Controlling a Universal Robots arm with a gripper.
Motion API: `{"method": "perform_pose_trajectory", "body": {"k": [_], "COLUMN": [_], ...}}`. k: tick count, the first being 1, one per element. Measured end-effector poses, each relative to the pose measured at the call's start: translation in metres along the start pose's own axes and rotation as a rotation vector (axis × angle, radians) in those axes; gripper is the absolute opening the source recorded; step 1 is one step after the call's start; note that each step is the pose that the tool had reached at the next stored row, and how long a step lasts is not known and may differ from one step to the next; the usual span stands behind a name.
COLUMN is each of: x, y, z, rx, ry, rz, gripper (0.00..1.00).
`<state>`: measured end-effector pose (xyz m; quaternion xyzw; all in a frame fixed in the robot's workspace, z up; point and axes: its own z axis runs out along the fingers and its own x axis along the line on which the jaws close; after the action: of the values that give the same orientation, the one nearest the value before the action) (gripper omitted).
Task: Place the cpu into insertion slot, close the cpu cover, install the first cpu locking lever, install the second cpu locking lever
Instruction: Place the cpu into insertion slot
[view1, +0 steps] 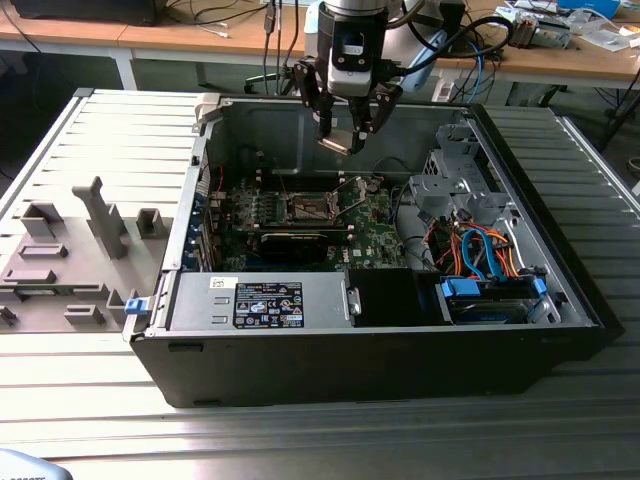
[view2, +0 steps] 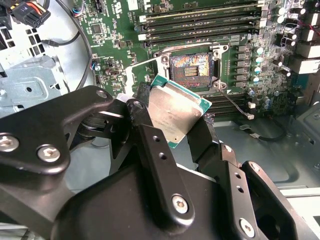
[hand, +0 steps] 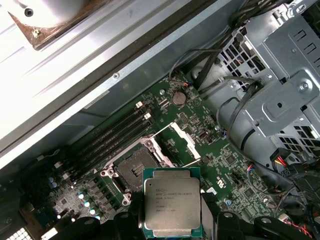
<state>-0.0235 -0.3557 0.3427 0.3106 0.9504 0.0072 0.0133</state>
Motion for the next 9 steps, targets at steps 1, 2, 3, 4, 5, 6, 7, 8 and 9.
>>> {"method": "perform_pose_trajectory", "body": {"k": [1,2,3,4,5,6,7,8,9], "x": [0.0,0.0,0.0,0.0,0.0,0.0,0.0,0.0,0.0], "y": [0.0,0.0,0.0,0.0,0.0,0.0,0.0,0.0,0.0], "z": [0.0,0.0,0.0,0.0,0.0,0.0,0.0,0.0,0.0], "rx": [0.0,0.0,0.0,0.0001,0.0001,0.0001,0.0001,0.0001,0.0001], "ry": [0.0,0.0,0.0,0.0,-0.0001,-0.0001,-0.0001,-0.0001,-0.0001], "rz": [0.001,0.001,0.002,0.002,0.003,0.004,0.005,0.005,0.006], "gripper": [0.55,0.55,0.55,0.55,0.55,0.55,0.55,0.55,0.55]}}
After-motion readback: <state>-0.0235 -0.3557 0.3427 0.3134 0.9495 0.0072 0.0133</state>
